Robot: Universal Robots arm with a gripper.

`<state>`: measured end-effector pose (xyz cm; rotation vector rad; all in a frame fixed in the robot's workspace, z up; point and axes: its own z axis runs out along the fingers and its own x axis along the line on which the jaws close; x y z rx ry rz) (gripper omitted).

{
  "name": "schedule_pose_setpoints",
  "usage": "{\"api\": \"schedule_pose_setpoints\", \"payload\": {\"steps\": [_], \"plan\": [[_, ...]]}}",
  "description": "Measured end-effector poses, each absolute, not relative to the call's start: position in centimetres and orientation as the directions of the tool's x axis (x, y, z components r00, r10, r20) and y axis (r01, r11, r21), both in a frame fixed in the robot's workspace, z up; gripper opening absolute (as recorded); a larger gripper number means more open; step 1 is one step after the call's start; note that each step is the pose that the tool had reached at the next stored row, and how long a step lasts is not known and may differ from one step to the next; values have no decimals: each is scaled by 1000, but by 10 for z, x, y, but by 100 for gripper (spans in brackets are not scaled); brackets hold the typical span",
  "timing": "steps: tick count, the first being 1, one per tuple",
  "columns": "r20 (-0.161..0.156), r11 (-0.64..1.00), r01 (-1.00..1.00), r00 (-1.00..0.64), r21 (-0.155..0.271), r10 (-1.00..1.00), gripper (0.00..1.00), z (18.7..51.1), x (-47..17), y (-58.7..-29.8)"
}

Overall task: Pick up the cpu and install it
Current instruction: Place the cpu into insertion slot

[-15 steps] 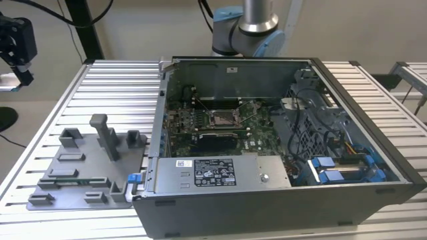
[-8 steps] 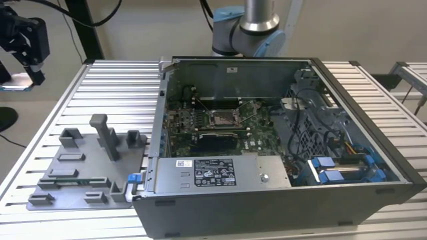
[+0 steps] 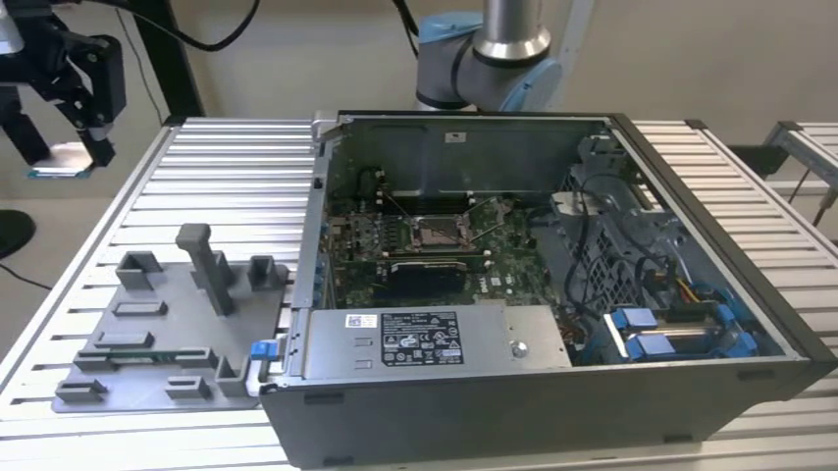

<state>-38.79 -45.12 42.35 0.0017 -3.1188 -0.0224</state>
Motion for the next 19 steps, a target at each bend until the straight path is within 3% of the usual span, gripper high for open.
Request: {"api": "schedule_pose_setpoints", "payload": {"steps": [19], "plan": [[23,1000,-1,-1000,14,-1,0,423,-324,-449]]}}
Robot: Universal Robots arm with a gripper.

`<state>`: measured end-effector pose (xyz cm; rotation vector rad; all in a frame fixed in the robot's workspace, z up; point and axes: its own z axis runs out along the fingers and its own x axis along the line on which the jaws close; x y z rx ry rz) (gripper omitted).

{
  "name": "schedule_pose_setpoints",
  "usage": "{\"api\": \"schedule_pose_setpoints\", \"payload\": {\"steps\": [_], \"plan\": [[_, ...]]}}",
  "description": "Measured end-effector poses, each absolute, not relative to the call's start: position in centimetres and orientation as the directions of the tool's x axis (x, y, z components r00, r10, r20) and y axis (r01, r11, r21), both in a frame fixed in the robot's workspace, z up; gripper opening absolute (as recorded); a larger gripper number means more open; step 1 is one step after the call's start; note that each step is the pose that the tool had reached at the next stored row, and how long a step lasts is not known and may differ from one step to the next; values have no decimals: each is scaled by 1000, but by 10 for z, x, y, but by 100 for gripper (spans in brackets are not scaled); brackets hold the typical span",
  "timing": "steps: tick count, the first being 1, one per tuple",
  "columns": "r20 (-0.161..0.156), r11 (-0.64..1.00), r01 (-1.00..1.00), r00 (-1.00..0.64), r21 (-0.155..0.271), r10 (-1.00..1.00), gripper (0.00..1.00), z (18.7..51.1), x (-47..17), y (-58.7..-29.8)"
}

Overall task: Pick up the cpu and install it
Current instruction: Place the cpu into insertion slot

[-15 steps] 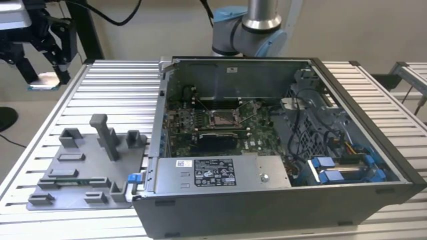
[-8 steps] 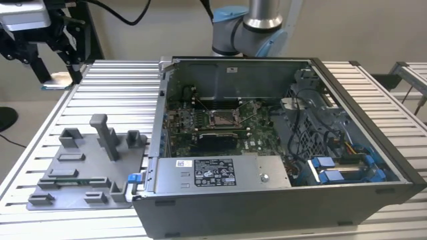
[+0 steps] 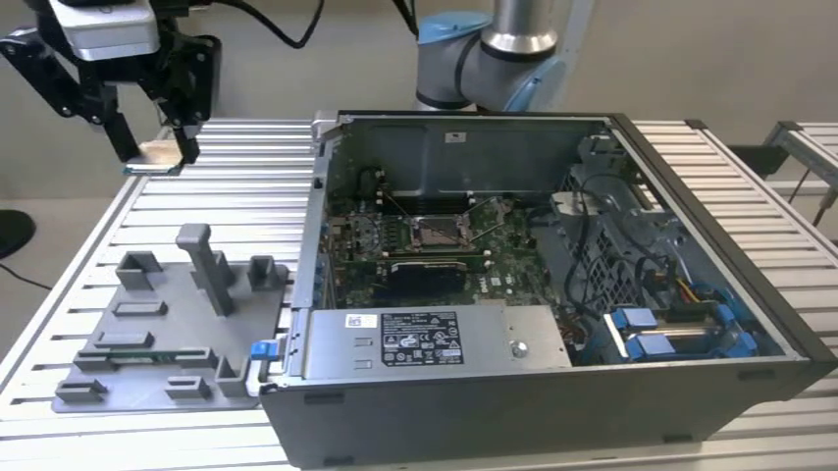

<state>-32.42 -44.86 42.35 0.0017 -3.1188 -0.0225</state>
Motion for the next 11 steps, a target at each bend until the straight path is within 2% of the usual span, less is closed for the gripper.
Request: {"api": "schedule_pose_setpoints", "payload": {"steps": [11], "plan": [[23,1000,-1,-1000,14,-1,0,423,-275,-446]]}}
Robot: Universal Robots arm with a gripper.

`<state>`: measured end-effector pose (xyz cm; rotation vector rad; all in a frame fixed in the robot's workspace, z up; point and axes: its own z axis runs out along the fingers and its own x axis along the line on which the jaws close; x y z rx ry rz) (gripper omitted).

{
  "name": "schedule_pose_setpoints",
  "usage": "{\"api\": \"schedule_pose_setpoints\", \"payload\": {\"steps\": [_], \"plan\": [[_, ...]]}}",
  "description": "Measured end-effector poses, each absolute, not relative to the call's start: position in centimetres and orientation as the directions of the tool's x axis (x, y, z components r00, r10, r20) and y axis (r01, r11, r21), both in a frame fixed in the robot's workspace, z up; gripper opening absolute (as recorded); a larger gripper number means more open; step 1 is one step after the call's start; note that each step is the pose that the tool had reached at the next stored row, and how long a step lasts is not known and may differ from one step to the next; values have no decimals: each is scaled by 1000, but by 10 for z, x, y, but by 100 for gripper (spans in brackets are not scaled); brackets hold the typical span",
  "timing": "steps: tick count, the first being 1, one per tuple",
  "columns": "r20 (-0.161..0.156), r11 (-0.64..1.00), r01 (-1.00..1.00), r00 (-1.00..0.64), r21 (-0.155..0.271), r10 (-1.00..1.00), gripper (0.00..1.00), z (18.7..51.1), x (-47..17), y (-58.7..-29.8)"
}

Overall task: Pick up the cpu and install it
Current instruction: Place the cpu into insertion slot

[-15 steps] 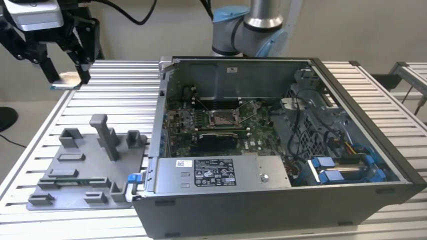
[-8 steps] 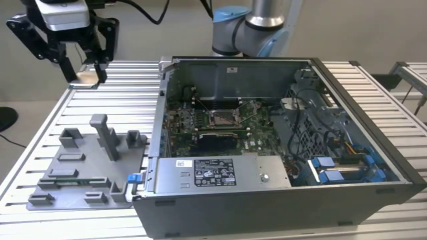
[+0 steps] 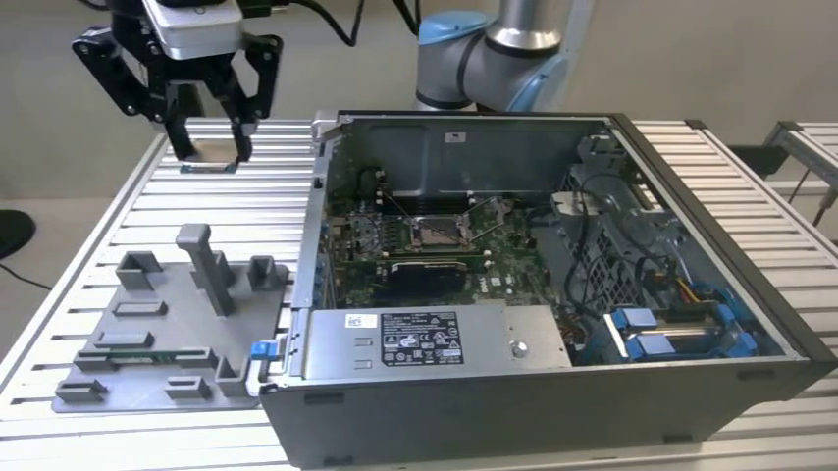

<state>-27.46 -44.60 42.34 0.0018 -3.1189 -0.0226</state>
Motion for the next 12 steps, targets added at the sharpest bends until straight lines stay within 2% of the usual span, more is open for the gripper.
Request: {"api": "schedule_pose_setpoints", "payload": {"steps": [12], "plan": [[23,1000,-1,-1000,14,-1,0,423,-233,-444]]}}
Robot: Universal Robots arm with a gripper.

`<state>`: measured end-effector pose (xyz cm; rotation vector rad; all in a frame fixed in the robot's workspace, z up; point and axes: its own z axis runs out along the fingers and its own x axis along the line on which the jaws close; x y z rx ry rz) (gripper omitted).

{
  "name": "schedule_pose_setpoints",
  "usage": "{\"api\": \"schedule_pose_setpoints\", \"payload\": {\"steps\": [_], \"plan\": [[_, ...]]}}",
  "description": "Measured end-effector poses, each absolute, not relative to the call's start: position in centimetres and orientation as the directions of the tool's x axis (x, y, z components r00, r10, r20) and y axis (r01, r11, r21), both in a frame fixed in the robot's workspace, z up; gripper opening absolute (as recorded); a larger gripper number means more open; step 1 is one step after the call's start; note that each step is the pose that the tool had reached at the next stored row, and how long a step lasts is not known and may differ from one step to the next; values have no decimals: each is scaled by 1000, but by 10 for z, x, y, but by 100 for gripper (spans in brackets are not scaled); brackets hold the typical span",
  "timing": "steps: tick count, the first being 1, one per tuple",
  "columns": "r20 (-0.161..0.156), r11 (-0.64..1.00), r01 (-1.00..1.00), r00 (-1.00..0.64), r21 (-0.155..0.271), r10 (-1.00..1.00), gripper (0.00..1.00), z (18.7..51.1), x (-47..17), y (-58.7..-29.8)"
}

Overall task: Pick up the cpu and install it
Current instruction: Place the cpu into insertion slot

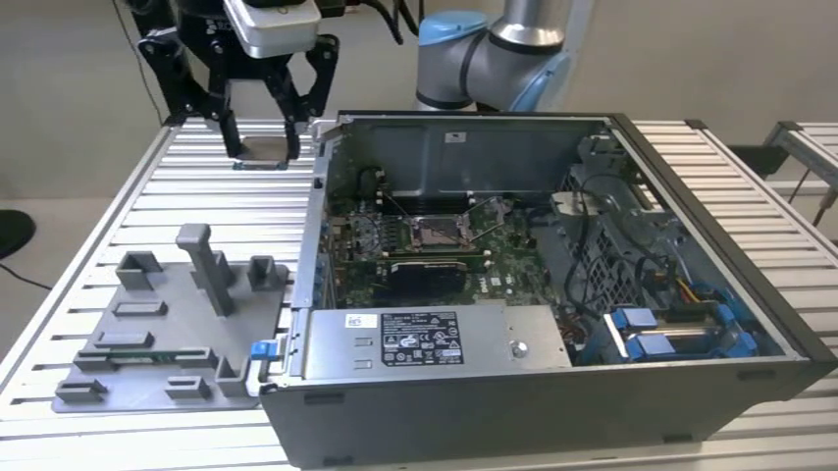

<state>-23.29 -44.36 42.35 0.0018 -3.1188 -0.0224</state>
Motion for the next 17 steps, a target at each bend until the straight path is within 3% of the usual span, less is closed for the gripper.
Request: {"api": "schedule_pose_setpoints", "payload": {"steps": [17], "plan": [[23,1000,-1,-1000,14,-1,0,423,-170,-441]]}}
